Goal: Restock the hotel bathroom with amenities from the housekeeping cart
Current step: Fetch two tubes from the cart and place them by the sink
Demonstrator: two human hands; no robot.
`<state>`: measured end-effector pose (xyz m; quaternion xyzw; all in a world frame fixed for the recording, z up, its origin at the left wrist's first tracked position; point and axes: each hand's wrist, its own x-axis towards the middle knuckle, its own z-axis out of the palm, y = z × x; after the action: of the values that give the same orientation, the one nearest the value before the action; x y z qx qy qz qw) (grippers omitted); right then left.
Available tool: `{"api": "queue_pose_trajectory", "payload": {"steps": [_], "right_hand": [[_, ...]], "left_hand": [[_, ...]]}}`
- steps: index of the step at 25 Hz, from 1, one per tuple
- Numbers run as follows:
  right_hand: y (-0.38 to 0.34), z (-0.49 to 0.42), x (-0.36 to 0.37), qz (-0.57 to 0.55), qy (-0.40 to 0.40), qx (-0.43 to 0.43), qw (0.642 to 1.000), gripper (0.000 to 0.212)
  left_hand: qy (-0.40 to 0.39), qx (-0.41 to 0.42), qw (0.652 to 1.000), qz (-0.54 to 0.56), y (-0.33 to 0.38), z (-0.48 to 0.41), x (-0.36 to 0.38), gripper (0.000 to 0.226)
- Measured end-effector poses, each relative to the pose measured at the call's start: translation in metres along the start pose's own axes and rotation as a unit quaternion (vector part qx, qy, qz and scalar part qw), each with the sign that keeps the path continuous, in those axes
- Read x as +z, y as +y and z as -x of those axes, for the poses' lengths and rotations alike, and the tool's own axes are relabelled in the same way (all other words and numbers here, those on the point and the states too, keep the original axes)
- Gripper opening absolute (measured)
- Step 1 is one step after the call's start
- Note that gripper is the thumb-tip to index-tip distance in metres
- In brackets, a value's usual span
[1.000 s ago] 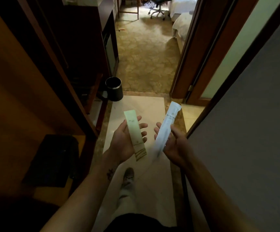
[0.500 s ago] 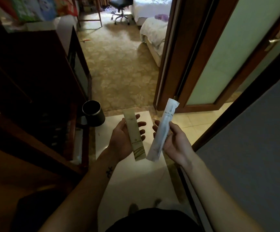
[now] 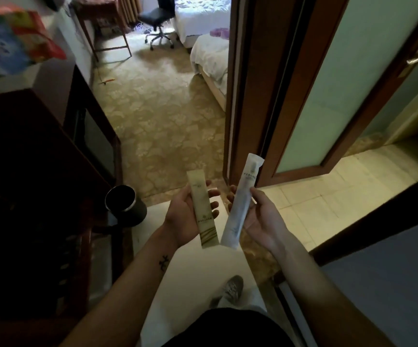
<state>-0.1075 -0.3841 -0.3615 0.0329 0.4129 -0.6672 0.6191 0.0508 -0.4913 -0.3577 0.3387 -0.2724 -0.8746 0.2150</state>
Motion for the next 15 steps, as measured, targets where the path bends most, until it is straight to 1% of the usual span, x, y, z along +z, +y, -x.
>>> {"api": "queue_pose_trajectory", "payload": {"steps": [4, 8, 12, 15], "right_hand": [[-0.074, -0.056, 0.008, -0.029, 0.005, -0.009, 1.0, 0.043], [-0.138, -0.088, 0.005, -0.073, 0.013, -0.042, 0.996, 0.044], [-0.196, -0.112, -0.023, -0.139, 0.025, -0.071, 0.987, 0.045], [-0.235, -0.133, -0.054, -0.156, 0.059, -0.111, 0.98, 0.038]], "left_hand": [[-0.018, 0.004, 1.0, -0.008, 0.046, -0.076, 0.046, 0.046], [-0.017, -0.009, 0.999, -0.026, 0.065, -0.15, 0.089, 0.047], [-0.039, -0.06, 0.997, -0.035, 0.066, -0.225, 0.139, 0.048], [-0.074, -0.101, 0.99, -0.059, 0.058, -0.283, 0.177, 0.05]]}}
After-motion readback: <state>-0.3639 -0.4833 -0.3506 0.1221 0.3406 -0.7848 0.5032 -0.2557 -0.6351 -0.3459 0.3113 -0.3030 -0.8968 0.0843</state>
